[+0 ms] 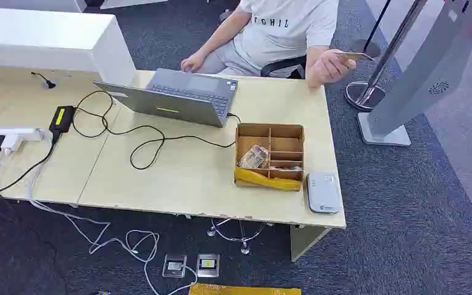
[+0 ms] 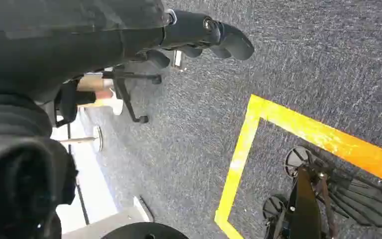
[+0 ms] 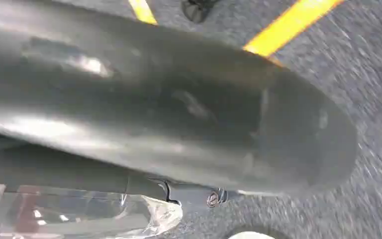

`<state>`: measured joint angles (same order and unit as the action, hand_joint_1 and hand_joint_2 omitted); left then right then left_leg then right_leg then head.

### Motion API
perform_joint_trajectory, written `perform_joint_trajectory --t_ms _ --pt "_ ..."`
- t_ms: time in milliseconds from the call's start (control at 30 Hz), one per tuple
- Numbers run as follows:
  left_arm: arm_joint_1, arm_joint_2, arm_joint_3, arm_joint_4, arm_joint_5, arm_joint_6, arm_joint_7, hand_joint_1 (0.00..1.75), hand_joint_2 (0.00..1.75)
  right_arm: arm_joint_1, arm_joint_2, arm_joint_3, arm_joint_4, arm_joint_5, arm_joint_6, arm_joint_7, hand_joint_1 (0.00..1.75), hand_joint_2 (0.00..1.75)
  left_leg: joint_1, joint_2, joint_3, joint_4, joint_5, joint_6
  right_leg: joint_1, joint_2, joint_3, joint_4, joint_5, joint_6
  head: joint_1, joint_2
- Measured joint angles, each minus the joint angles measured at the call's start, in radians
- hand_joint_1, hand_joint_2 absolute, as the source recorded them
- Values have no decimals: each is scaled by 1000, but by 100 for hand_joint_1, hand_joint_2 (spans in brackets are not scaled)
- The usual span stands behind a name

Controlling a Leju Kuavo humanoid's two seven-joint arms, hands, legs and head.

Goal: Pass the card to the sensor for recognition and then transmit it.

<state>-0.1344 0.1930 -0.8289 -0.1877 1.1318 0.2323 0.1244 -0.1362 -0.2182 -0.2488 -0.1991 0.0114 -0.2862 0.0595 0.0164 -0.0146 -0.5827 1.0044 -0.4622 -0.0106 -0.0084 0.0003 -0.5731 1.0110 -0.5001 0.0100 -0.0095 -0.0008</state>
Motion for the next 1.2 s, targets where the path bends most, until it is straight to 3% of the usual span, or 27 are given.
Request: perform_joint_trajectory --t_ms 133,300,433,633,700,833,867,1033,1200 --pt "0 -2 0 0 9 4 -6 0 0 -2 -1 -30 0 -53 -37 -51 0 0 0 0 0 0 0 0 0 0 0 0 0 0 0 0" --pt "0 -1 -1 0 -8 -28 -22 0 0 -6 -30 -78 0 -137 -20 -120 0 0 -1 0 0 0 0 0 -1 0 0 0 0 0 -1 0" --pt "0 21 -11 0 -35 -82 -38 0 0 -26 -200 -171 -3 -215 92 -120 0 0 -6 0 0 0 -1 4 -6 -1 0 0 1 3 0 0" --pt "-5 37 -21 5 -34 -80 -40 0 0 -203 -484 -222 -59 -169 61 -69 0 0 -15 9 0 0 2 13 -15 7 -2 1 4 11 -2 0" --pt "-4 43 -25 5 -34 -86 -42 0 0 -298 -564 -223 -73 -131 76 -13 0 0 -15 8 0 0 2 14 -15 6 -2 1 5 12 0 0" --pt "-5 46 -28 5 -34 -92 -52 0 0 -477 -688 -212 -95 -56 108 -15 0 0 -17 5 -1 0 3 16 -17 1 -2 1 5 13 0 0" --pt "-5 46 -29 5 -36 -93 -57 0 0 -524 -712 -208 -97 -45 126 -20 0 175 -17 4 -1 0 3 16 -17 1 -2 1 5 13 -1 0" --pt "-6 50 -41 5 -44 -110 -76 0 0 -749 -785 -142 -101 -6 257 -18 0 175 -17 1 -3 0 3 16 -16 -1 -2 1 5 14 -1 0" --pt "-6 59 -56 5 -64 -136 -104 0 0 -973 -795 -31 -110 78 379 -84 0 175 -17 1 -4 0 3 16 -16 -1 -3 1 5 14 -1 0"
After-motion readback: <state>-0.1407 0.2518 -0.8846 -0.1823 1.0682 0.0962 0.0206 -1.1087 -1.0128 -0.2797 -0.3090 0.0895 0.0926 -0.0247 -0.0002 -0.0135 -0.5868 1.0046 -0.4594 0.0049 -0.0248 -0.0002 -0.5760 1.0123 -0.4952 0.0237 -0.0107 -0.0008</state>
